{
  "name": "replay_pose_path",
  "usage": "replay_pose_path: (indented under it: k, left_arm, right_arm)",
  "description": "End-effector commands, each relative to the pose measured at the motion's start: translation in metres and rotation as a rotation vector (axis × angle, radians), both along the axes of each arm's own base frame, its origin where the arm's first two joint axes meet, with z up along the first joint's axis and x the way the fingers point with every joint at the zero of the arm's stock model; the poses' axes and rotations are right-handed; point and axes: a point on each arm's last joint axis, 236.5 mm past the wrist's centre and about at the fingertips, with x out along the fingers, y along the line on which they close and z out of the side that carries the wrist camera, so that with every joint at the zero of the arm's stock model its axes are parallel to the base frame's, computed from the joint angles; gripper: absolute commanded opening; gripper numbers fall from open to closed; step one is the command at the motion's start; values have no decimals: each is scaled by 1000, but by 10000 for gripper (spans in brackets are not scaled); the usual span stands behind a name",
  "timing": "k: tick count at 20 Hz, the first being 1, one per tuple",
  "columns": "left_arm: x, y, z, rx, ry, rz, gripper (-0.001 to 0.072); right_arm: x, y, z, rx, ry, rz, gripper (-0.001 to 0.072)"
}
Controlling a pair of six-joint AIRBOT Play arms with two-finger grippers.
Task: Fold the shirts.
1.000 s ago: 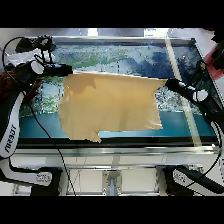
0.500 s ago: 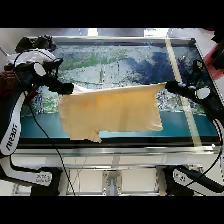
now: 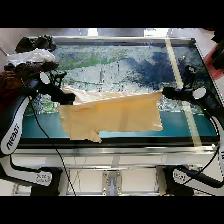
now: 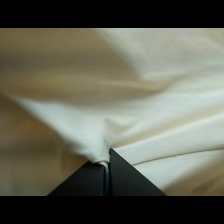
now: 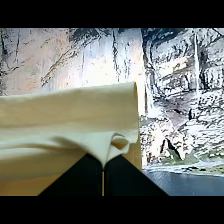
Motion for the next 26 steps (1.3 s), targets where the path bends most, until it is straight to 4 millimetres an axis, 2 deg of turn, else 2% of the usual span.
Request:
replay_pose_path:
  k: [1,3,6,8,9,11,16,20,23,26]
  left_arm:
    - [25,-5,3,-30,-100,56,11]
    - [51,-4,15,-39,-201,84,11]
    - [98,-4,56,-70,-394,143,11]
    - [113,-12,82,-121,-450,162,11]
    - [113,-17,87,-133,-451,155,11]
    - [102,-24,80,-122,-403,120,11]
    - [57,-19,32,-26,-221,57,11]
    - [26,-18,-4,-16,-111,52,11]
    - [14,-17,-15,-13,-75,52,12]
    - [14,-19,-15,-18,-73,54,13]
  right_arm:
    - [10,0,-11,40,-3,-39,37]
    - [32,-8,14,29,-98,-73,37]
    - [66,-21,76,-16,-266,-89,37]
    - [78,-24,110,-35,-340,-88,37]
    - [79,-24,116,-40,-345,-80,37]
    - [69,-17,101,-46,-273,-35,37]
    - [11,1,13,-46,65,92,37]
    - [-21,6,-36,-13,181,88,37]
    - [-34,12,-53,3,219,89,38]
    - [-31,15,-55,10,212,86,42]
